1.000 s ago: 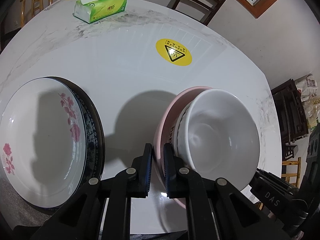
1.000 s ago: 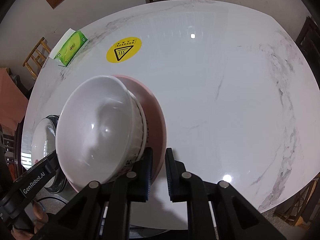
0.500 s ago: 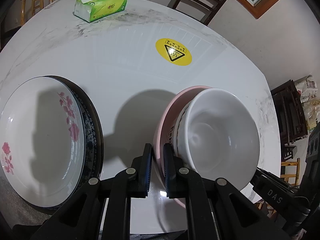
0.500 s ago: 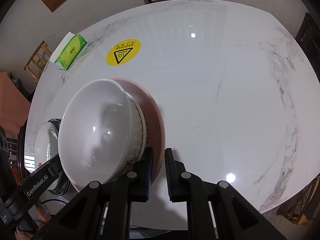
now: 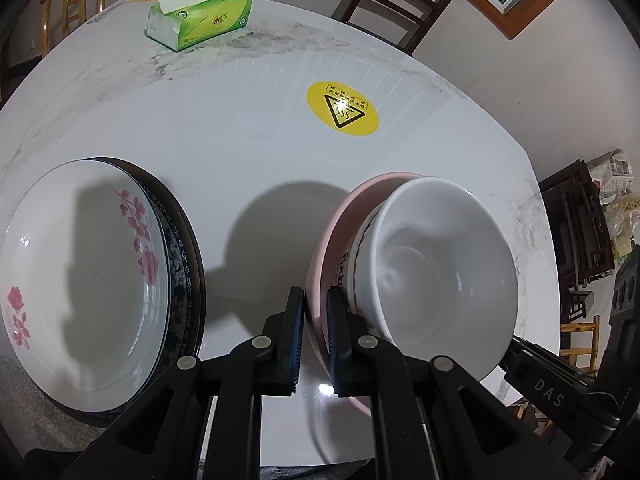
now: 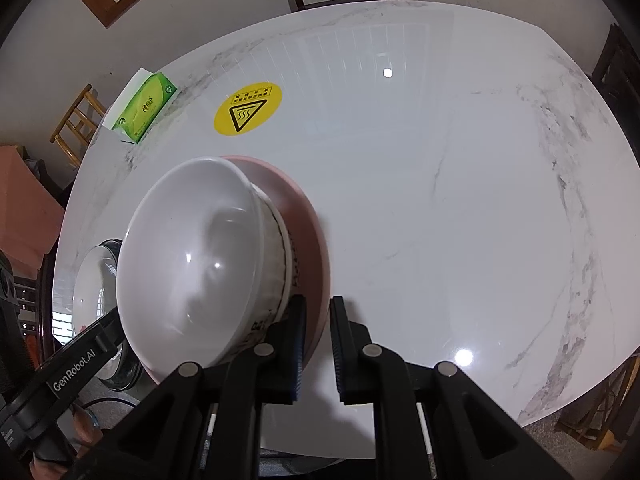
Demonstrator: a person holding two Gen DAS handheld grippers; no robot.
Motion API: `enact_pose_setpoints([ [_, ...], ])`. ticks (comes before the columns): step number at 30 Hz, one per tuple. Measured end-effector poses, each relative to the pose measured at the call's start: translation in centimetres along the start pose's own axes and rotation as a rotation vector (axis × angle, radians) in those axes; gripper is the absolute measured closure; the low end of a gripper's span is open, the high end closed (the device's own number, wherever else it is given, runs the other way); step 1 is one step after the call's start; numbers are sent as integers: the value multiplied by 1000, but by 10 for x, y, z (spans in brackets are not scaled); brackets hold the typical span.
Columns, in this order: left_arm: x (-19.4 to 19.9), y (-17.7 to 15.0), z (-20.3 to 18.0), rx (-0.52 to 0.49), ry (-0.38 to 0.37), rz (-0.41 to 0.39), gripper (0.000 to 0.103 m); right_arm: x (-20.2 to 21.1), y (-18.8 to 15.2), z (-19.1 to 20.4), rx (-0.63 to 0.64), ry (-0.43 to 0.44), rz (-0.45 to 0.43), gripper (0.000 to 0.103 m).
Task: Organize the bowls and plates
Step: 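Carry the nested bowl stack with both tools over the plate stack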
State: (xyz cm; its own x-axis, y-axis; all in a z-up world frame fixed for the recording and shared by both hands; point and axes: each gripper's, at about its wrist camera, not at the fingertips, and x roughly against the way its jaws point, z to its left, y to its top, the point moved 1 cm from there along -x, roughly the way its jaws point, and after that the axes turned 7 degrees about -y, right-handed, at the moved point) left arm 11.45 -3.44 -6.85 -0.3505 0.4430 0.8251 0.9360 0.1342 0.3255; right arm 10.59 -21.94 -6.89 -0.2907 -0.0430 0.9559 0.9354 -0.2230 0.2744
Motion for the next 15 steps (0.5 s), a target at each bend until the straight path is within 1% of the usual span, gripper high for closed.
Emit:
enact_pose_setpoints([
  [10,7,2,0,-10,7,1,96,4,1,3,-5,7,7,91],
  [15,17,6,0,-20,14,-14,96,11,2,8,1,13,-3,91],
])
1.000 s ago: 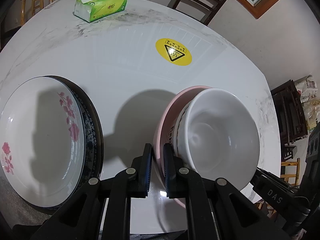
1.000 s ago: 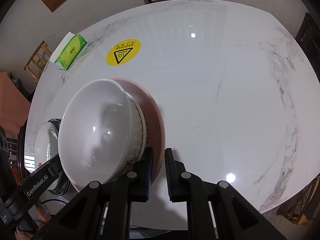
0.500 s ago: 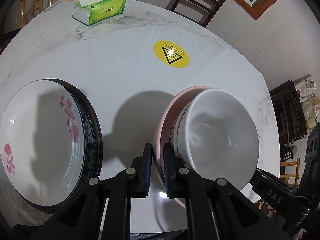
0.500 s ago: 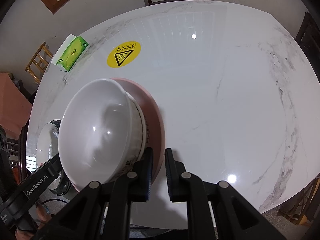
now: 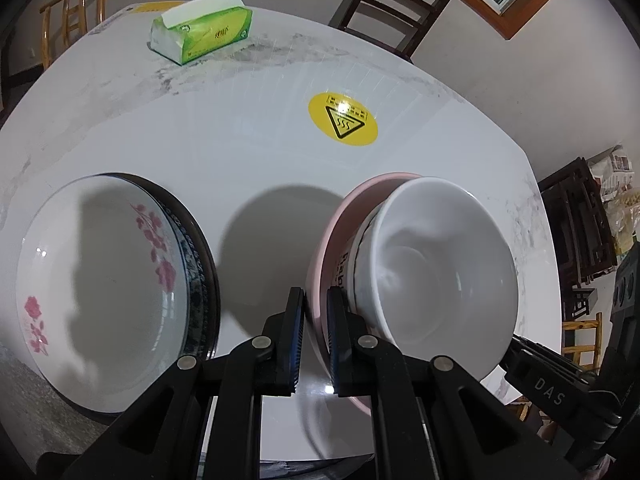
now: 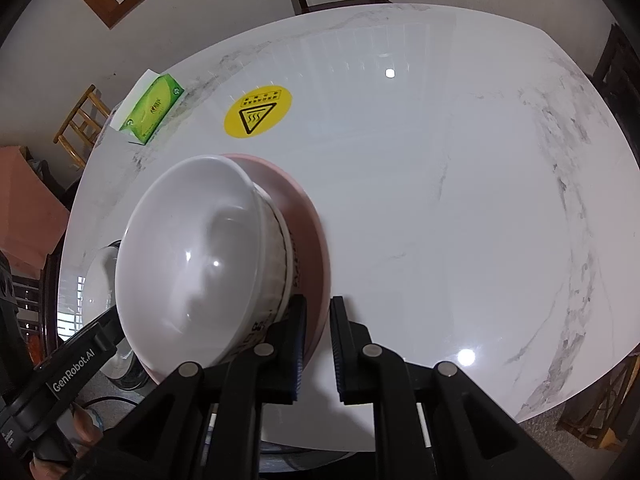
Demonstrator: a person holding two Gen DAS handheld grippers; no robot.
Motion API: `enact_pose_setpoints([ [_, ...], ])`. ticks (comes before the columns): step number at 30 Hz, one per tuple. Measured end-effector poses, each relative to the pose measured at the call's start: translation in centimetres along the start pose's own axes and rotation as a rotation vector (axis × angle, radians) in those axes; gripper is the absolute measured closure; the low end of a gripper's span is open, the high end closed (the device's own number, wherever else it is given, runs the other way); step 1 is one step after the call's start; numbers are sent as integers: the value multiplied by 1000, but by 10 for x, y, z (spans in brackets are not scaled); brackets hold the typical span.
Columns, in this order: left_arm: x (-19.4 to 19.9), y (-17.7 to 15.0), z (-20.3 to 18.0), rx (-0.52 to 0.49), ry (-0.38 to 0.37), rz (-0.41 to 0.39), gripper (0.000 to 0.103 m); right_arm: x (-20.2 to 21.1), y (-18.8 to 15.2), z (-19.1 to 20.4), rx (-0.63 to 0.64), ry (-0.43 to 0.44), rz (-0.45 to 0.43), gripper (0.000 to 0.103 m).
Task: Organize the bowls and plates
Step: 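Carry the nested bowl stack with both tools over the plate stack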
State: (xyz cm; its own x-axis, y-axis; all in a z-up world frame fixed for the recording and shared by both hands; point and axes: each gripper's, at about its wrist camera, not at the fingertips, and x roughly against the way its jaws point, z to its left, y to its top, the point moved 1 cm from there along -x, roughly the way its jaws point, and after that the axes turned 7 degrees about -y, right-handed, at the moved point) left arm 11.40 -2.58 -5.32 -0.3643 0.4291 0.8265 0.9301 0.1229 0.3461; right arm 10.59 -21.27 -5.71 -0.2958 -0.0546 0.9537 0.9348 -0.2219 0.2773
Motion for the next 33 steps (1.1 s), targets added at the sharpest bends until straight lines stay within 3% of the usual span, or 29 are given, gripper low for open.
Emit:
enact_pose_setpoints([
  [33,48,12,37,35,42,-64,96,18,7,58,86,35,-22,91],
])
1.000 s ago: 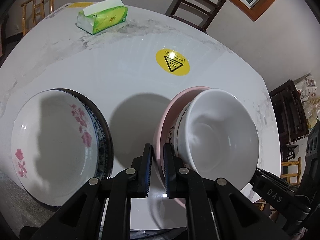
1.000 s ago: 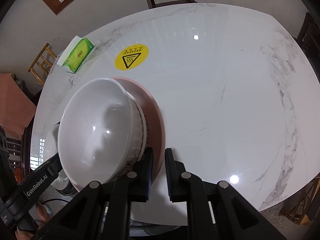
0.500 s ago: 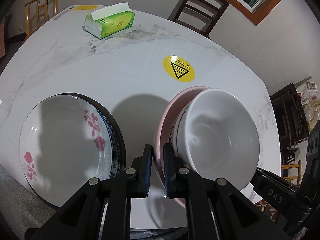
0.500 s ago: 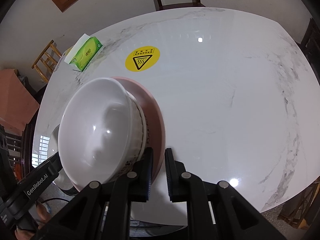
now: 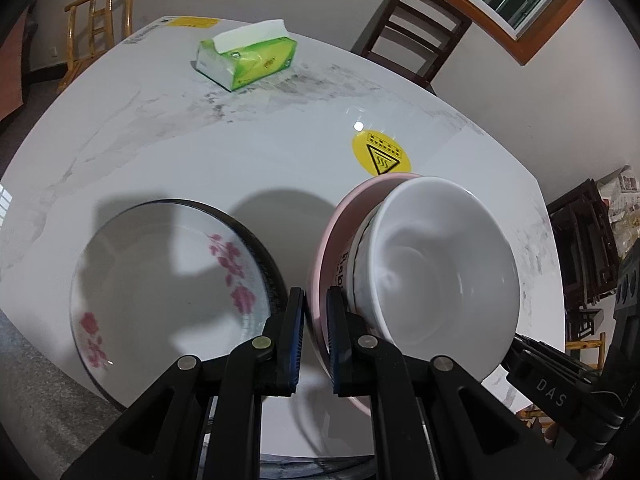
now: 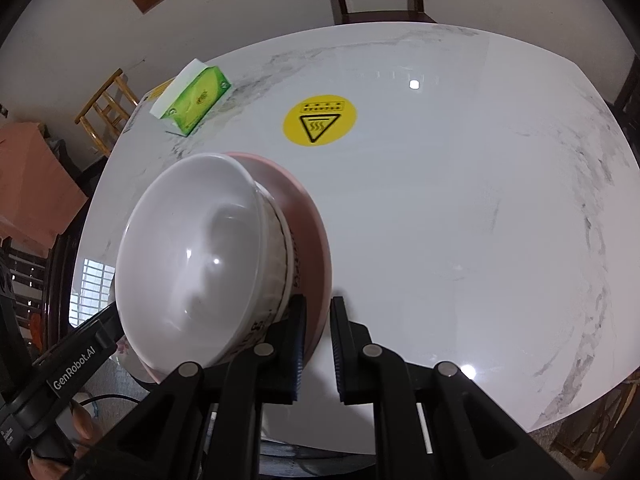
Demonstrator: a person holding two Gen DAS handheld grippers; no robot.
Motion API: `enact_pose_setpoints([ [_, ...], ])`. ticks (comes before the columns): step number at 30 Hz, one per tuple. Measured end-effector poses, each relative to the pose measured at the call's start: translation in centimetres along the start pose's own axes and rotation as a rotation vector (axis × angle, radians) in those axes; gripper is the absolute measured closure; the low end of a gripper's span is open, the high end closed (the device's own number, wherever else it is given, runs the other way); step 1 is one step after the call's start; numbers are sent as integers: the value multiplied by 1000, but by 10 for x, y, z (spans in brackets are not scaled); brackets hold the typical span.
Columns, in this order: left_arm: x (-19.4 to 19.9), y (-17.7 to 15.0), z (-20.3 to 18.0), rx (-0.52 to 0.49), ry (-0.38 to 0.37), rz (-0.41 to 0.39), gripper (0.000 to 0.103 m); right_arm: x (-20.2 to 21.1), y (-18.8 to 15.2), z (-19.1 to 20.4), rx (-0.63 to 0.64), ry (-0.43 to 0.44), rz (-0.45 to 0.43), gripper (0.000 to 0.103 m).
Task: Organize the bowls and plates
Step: 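Carry the nested bowl stack with both tools over the plate stack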
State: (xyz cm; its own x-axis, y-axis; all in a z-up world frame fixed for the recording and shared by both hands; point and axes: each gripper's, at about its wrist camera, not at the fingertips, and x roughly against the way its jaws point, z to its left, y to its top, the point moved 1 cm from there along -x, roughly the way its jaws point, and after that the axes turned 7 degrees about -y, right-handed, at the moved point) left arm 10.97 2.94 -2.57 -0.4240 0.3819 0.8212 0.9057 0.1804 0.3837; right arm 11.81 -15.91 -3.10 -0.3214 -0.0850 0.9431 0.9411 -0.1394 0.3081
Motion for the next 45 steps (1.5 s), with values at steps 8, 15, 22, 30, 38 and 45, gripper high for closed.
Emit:
enact_pose_setpoints([
  [8,13,3,16,14,16,-17,96,2,2,25,33,11,-2,91],
  [15,26,5,33,25,31,-27,96,2,2,48,56,18,-1,91],
  [22,39,4,60,56,46,-31,96,-3,0,79,88,27,13,91],
  [30,59,3,90,88,73,-45,96,-7,-4,114,139,41,26,91],
  [38,72,1,107,97,91,-62,96,-9,-7,138,168,51,30,91],
  [45,74,-3,117,89,107,-52,96,-16,-15,148,169,51,45,91],
])
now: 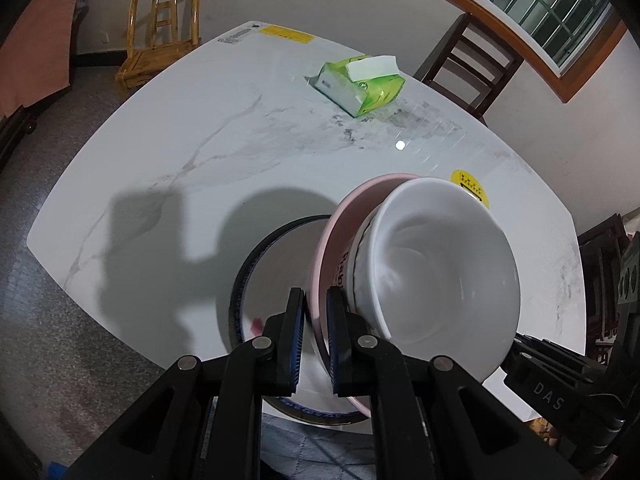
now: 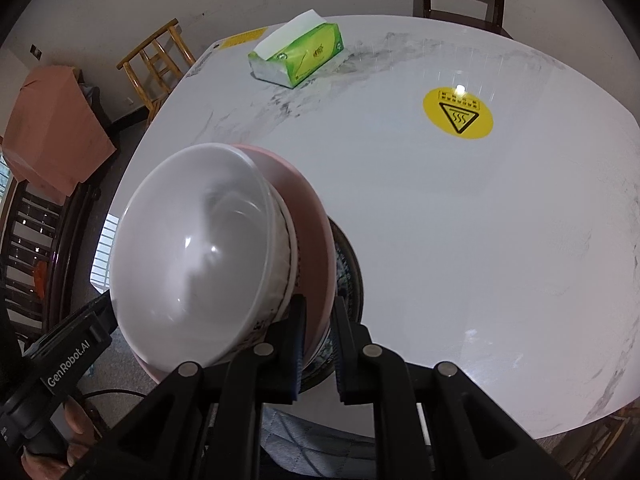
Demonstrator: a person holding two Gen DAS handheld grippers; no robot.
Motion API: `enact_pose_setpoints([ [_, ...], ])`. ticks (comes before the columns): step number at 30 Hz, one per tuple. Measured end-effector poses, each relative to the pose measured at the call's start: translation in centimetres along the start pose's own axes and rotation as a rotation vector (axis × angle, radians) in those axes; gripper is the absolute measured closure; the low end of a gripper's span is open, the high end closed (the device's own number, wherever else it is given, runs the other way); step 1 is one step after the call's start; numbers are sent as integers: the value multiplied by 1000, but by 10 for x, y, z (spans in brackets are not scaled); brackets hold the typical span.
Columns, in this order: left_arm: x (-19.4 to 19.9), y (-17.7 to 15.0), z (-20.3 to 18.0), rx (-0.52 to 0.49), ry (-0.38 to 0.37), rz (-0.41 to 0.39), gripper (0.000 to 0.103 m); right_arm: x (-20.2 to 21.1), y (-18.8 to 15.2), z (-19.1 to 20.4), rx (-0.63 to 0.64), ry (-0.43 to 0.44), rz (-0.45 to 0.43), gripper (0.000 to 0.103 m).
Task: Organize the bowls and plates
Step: 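Carry the nested bowl stack with both tools over the plate stack, then lower the nested bowls onto the pink-flowered plate with both tools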
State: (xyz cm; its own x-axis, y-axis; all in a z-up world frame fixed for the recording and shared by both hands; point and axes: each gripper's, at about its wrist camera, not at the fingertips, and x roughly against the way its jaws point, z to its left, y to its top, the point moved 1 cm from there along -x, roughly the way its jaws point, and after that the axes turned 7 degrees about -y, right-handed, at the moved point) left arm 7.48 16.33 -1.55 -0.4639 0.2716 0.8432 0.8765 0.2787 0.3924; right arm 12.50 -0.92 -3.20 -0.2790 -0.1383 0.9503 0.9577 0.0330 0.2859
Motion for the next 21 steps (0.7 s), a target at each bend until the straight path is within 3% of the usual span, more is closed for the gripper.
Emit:
enact_pose_setpoints([
  [21,-9,1,29,-9,-7,33,96,-19,-7,23,-16,-13,30,90],
])
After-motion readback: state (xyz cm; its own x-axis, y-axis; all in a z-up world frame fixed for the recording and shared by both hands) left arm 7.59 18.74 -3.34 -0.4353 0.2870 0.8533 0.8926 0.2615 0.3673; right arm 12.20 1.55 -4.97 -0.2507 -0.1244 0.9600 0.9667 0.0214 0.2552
